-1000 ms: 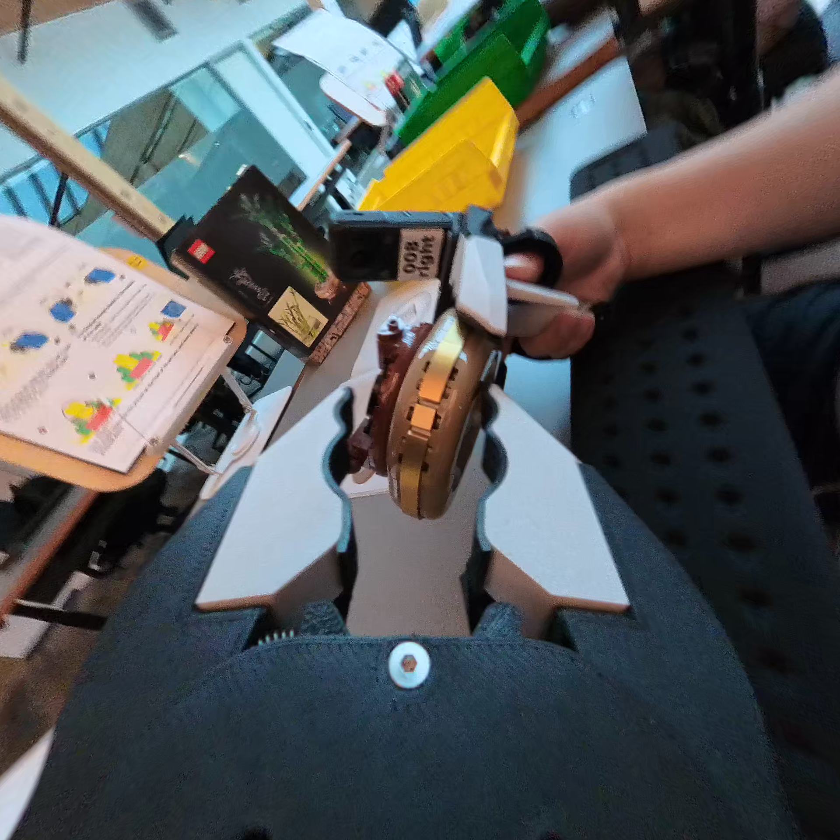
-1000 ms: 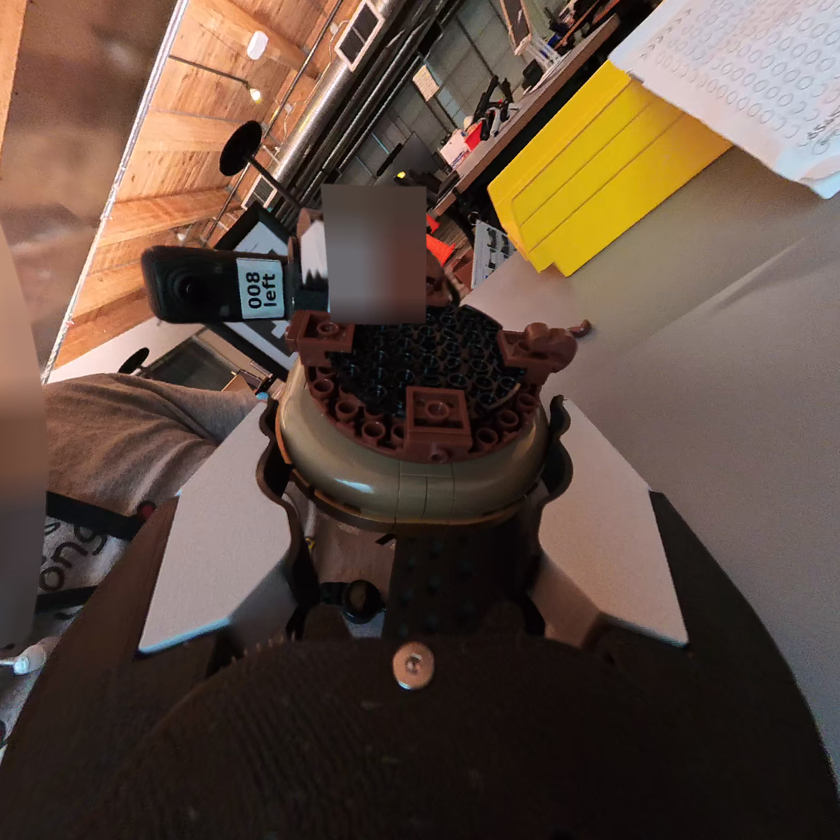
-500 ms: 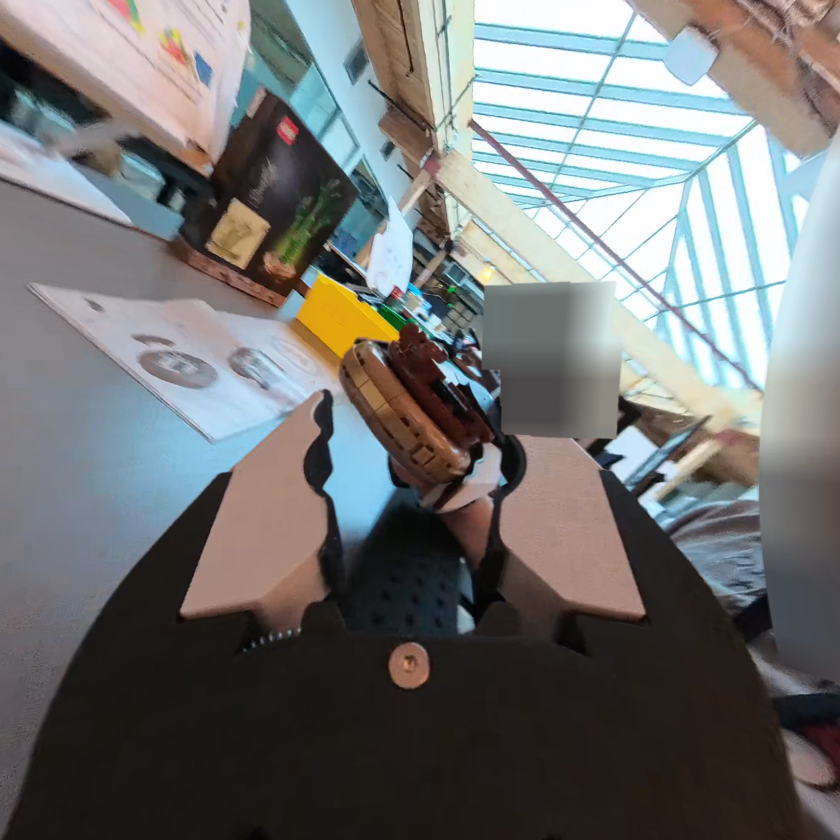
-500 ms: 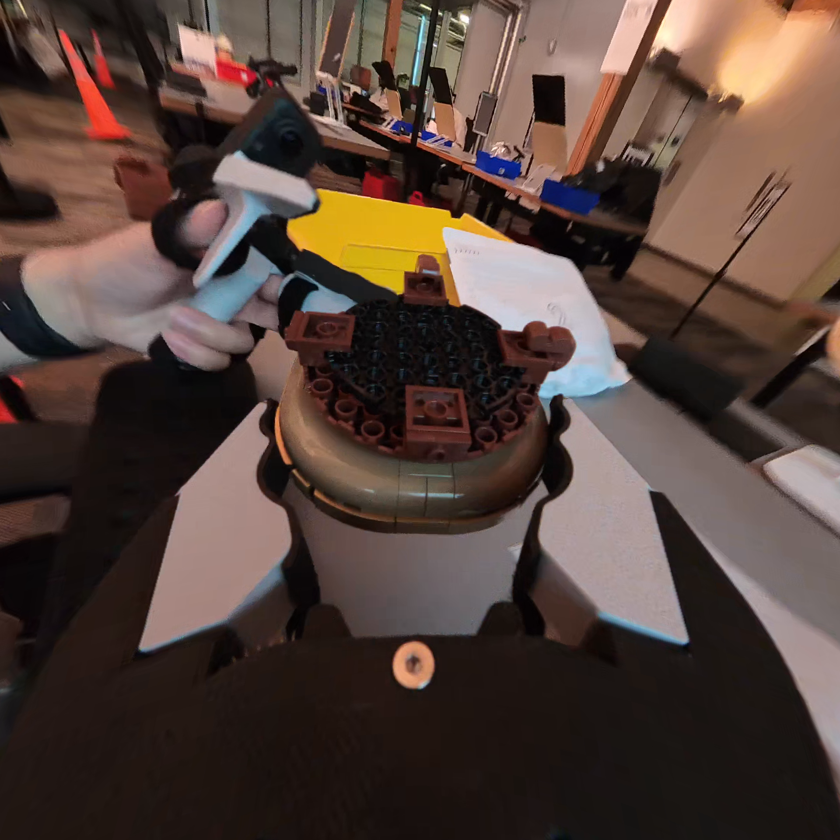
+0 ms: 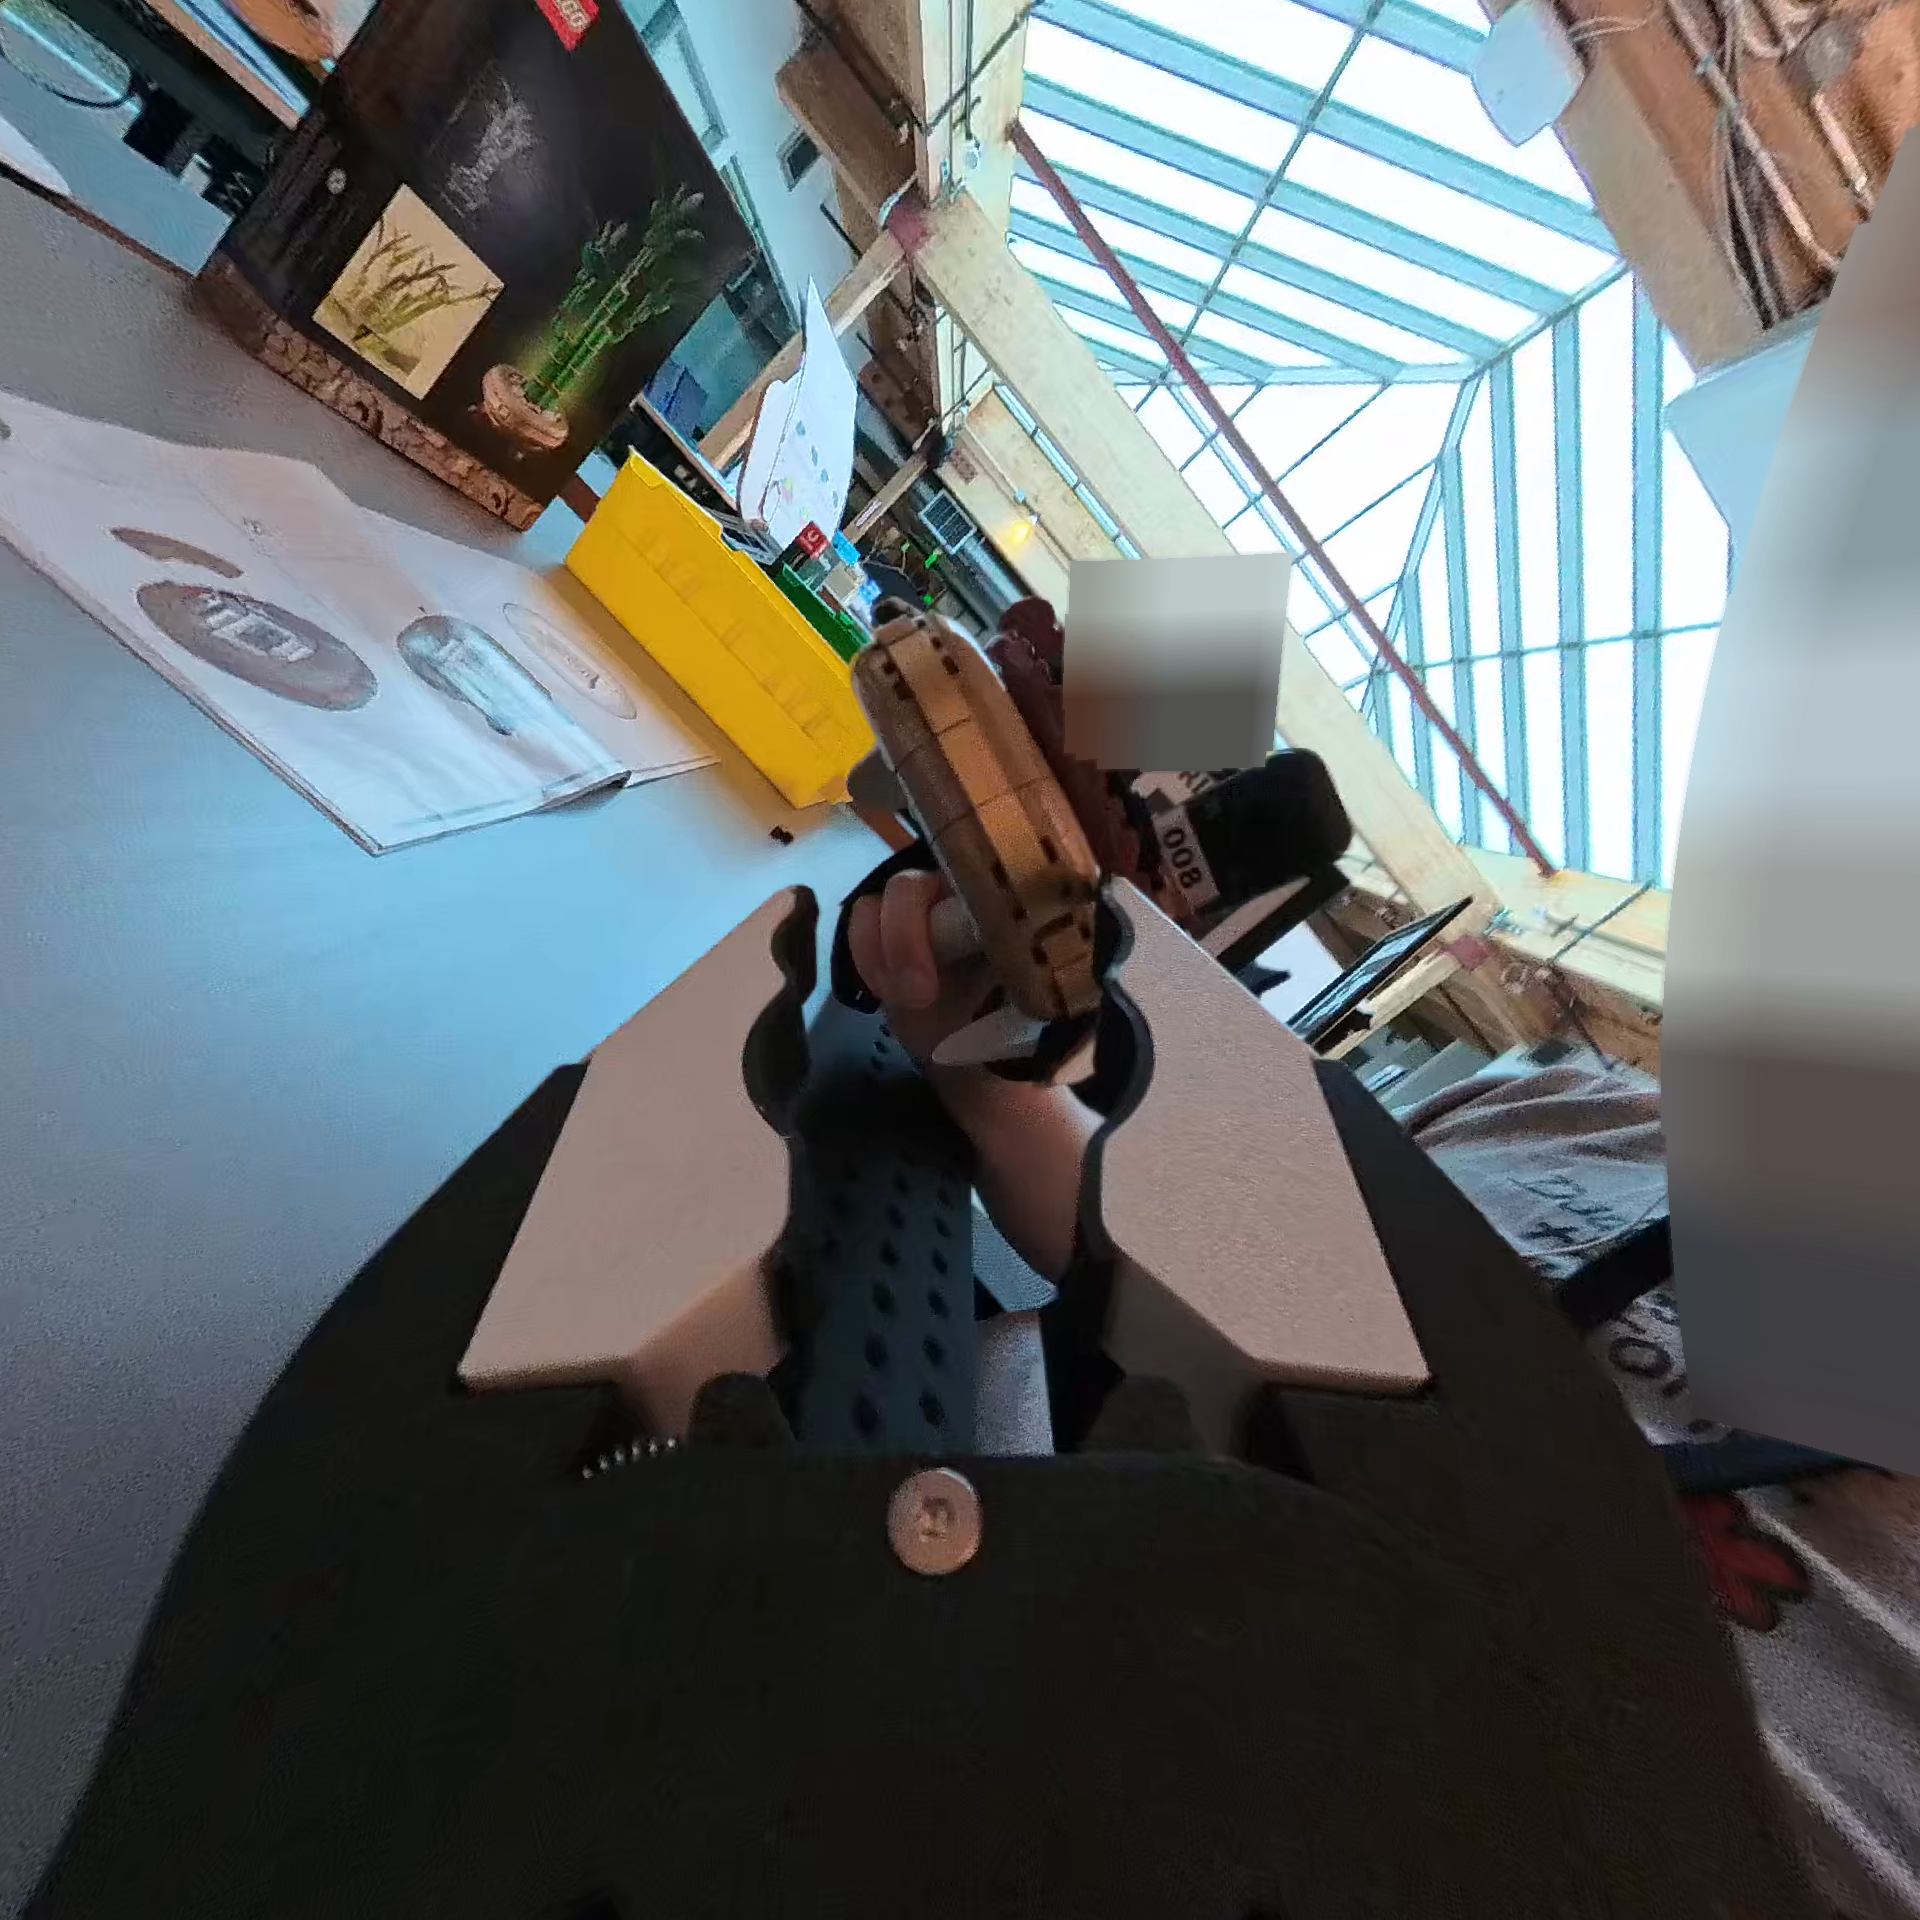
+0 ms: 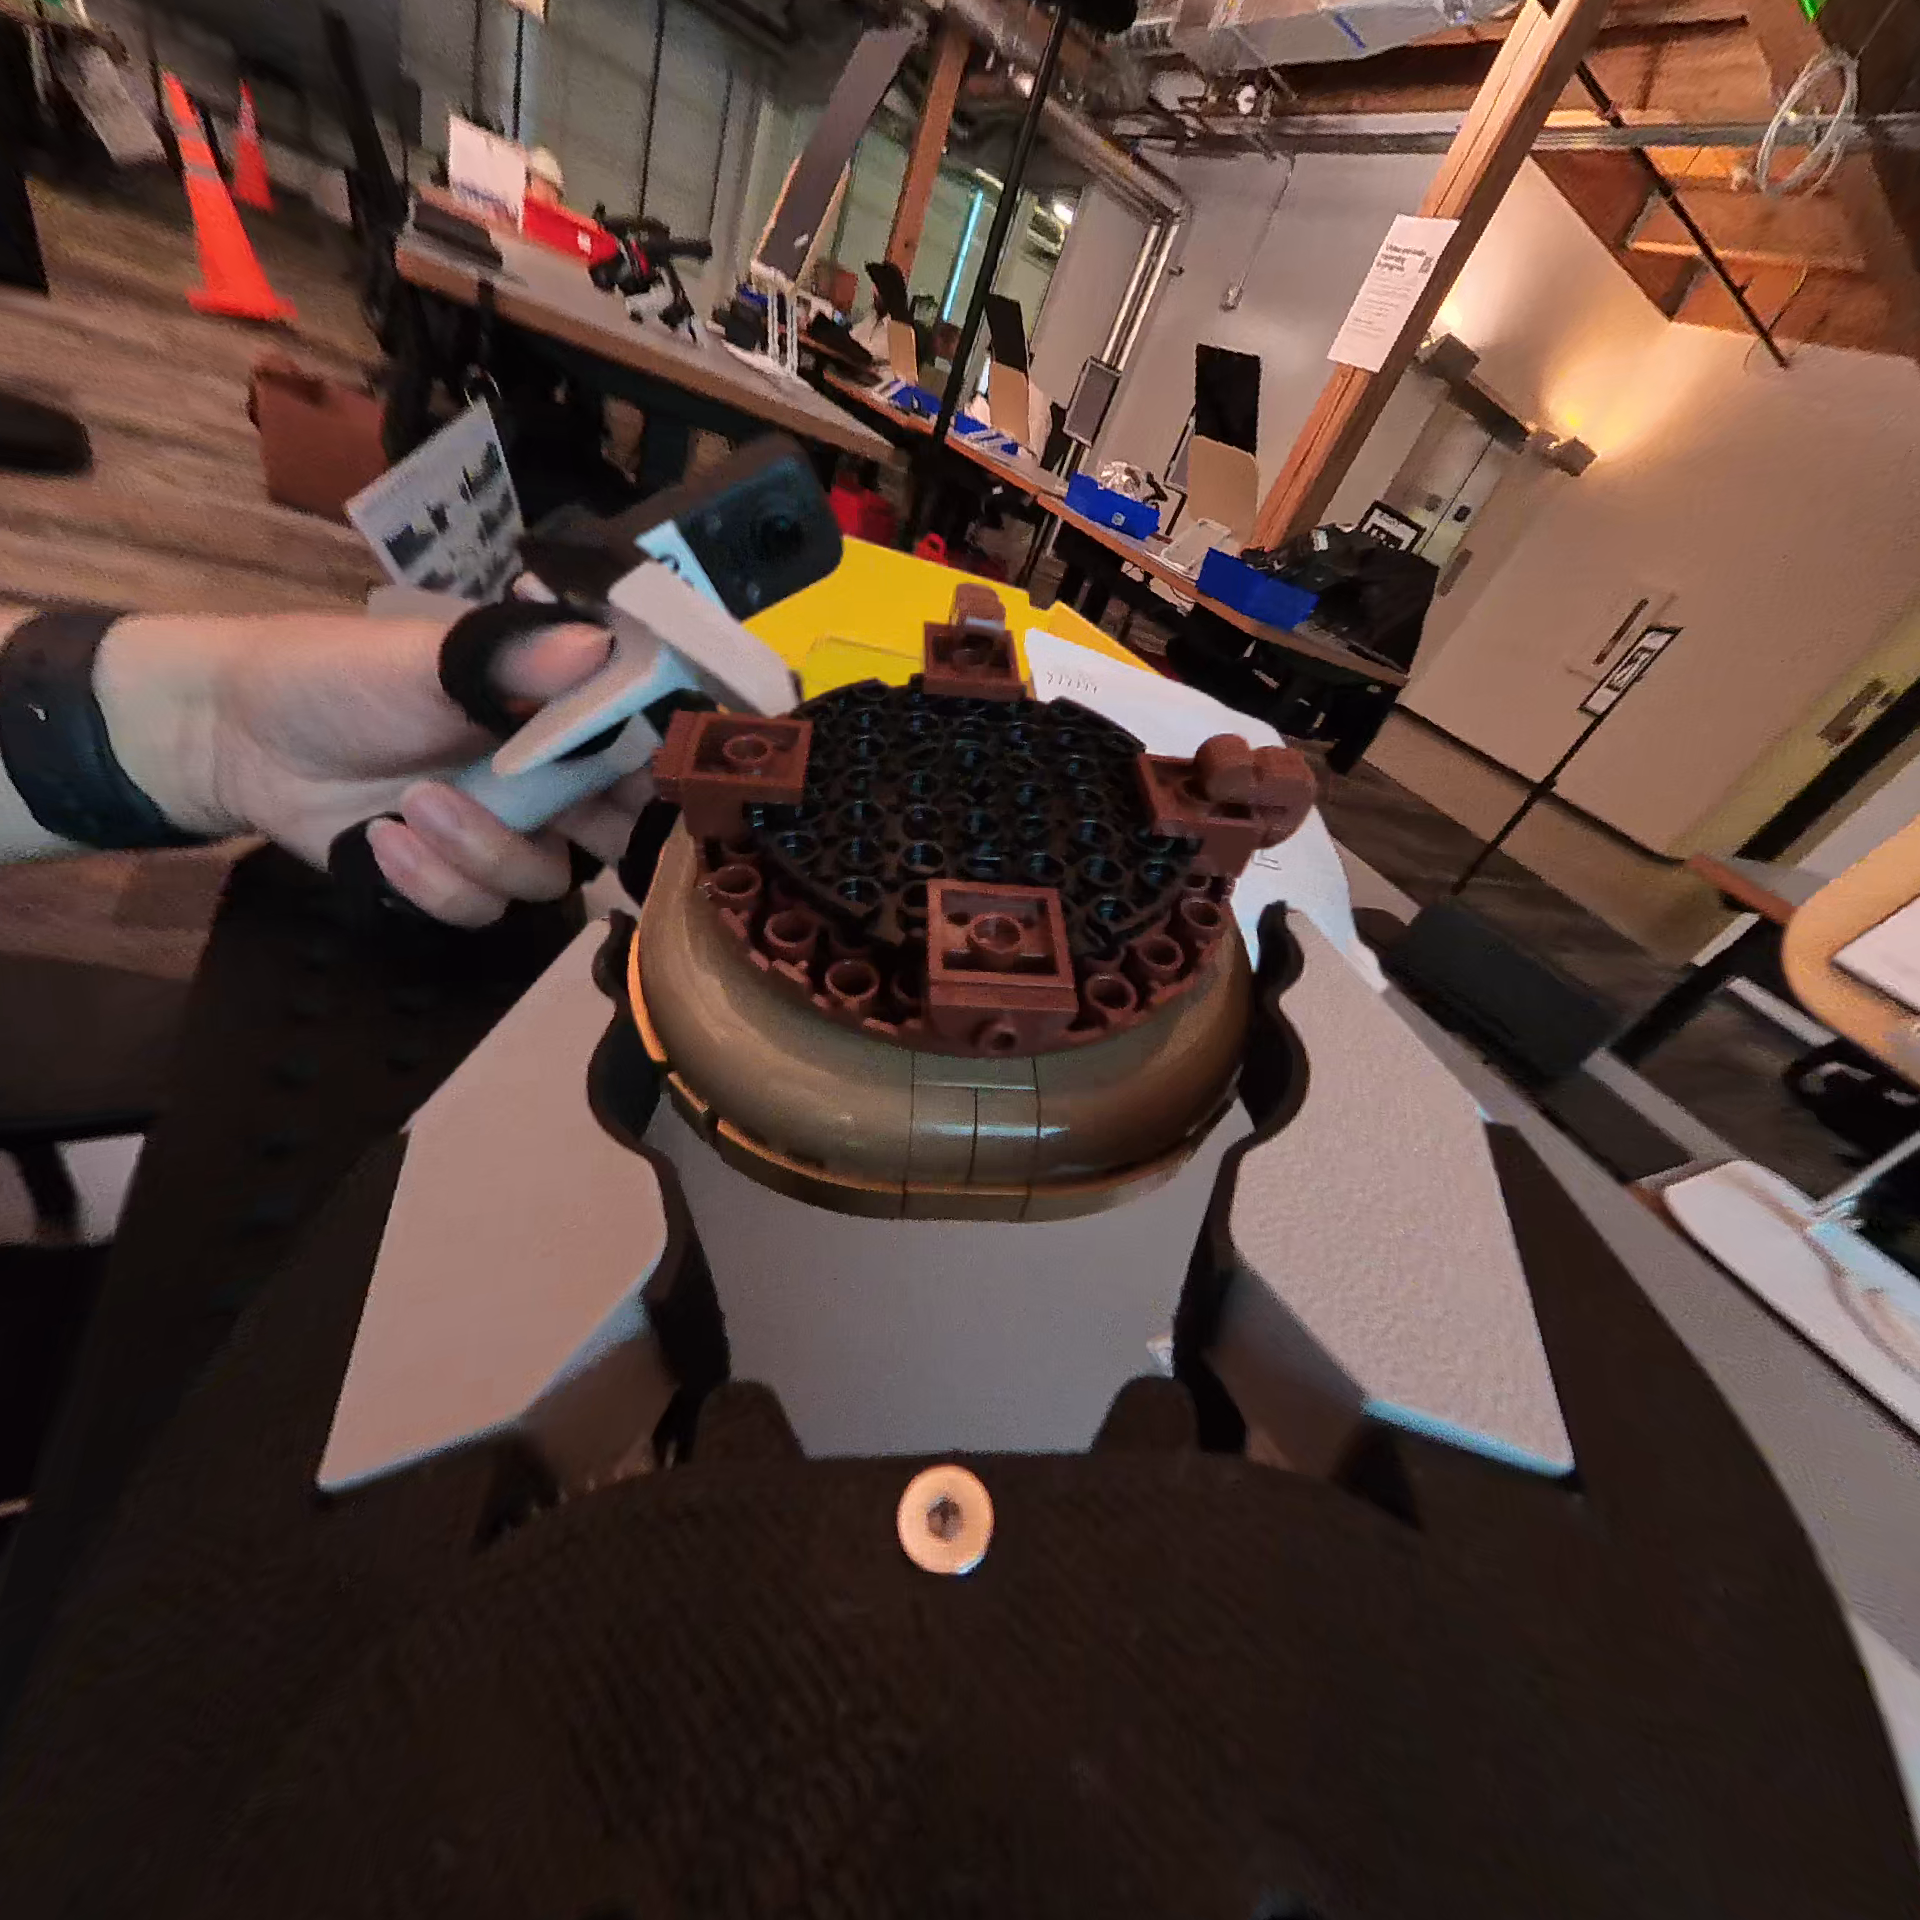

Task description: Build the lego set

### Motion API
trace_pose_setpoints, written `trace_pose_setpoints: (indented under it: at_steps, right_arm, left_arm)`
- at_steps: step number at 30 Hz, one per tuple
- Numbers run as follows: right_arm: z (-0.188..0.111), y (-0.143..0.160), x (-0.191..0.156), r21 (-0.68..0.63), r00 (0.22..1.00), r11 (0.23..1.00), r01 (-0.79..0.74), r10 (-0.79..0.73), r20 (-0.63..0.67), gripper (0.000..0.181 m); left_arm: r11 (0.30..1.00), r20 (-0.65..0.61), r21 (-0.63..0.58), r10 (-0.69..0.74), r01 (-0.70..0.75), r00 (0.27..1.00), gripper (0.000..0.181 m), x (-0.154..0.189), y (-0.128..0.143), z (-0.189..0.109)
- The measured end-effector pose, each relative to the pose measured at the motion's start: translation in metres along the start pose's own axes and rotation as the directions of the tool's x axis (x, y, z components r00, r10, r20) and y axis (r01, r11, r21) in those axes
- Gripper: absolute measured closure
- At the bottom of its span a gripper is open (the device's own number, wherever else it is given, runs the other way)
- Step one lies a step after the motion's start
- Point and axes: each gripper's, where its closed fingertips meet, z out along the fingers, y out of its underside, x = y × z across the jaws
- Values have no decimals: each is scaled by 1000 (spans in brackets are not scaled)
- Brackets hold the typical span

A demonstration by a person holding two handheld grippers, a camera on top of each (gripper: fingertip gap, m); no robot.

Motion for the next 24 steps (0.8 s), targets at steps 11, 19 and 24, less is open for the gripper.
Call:
trace_pose_setpoints:
  at_steps: [11, 19, 24]
  right_arm:
    - [35, 80, -5, -374, 947, 919, -124, 223, 233, 66]
    - [59, 118, -17, -493, 911, 869, -49, 241, 336, 66]
    - [63, 123, -8, -481, 934, 876, -18, 186, 304, 66]
  left_arm:
    - [994, 216, 44, 93, -105, 972, 140, -11, -30, -37]
    - [970, 401, -63, 240, -235, 884, 134, -28, -36, -71]
    - [847, 485, -435, 505, -304, 714, 95, -61, -17, -53]
